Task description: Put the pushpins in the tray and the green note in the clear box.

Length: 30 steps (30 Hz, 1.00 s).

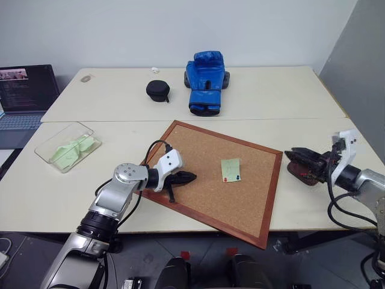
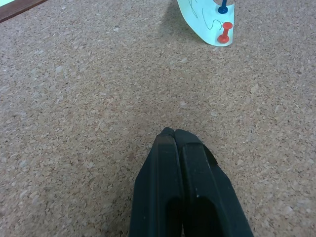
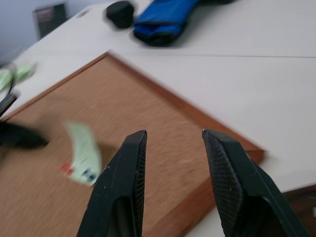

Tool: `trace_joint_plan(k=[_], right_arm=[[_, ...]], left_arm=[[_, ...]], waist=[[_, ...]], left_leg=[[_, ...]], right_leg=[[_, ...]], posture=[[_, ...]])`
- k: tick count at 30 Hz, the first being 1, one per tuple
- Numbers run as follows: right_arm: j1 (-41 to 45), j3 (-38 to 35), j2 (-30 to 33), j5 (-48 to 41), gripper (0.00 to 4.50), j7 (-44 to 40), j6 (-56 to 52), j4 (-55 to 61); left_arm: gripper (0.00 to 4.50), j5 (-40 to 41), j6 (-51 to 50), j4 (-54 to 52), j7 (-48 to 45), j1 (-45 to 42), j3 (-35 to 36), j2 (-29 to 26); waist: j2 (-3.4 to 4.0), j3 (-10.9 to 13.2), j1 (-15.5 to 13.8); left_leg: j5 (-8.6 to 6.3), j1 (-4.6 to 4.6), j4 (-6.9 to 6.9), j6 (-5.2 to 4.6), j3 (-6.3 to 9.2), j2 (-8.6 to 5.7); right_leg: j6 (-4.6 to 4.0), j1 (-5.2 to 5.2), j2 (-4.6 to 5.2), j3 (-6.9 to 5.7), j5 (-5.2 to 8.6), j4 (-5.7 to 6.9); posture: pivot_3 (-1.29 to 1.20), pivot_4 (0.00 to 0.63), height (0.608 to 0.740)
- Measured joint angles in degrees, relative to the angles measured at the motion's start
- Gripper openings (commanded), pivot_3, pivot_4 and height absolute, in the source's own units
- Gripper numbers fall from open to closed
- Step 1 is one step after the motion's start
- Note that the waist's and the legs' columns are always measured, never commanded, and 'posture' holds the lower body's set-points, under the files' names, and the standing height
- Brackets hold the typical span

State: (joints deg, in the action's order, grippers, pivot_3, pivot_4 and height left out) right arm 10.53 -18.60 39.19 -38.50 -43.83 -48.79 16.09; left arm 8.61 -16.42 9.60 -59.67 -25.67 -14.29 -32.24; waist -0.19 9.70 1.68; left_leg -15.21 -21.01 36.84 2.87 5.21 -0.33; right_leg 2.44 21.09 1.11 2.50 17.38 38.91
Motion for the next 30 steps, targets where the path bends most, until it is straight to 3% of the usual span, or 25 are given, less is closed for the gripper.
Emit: trace_joint_plan(k=[6,13,30], right_arm=[[-0.48,14.71,1.91,11.59,1.88,-5.86,15.71,0.98],[2.46,23.99,-2.55,19.6,1.88,-8.48,27.95,-6.17],[8.46,30.44,-9.42,26.15,1.88,-9.03,35.28,-19.39]], left_arm=[[0.0,-0.02,0.18,-0.07,-0.04,-0.02,-0.01,-0.04],[0.0,-0.02,0.23,-0.15,-0.01,-0.01,0.01,-0.11],[0.0,-0.13,-0.38,-1.02,0.27,0.24,0.01,-0.29]], waist=[[-0.07,0.04,0.01],[-0.18,0.09,0.03],[-0.18,0.1,0.05]], left_leg=[[0.01,-0.01,-0.01,0.0,0.0,0.0],[0.01,-0.02,0.0,0.0,0.02,0.02],[0.01,-0.03,-0.01,0.0,0.4,0.01]], right_leg=[[0.06,0.04,0.0,-0.02,0.02,-0.03],[0.07,0.04,0.02,-0.01,0.0,-0.03],[0.05,0.05,0.04,-0.03,0.0,-0.03]], posture=[[0.0,0.15,0.74],[0.0,0.15,0.74],[0.0,0.15,0.74]])
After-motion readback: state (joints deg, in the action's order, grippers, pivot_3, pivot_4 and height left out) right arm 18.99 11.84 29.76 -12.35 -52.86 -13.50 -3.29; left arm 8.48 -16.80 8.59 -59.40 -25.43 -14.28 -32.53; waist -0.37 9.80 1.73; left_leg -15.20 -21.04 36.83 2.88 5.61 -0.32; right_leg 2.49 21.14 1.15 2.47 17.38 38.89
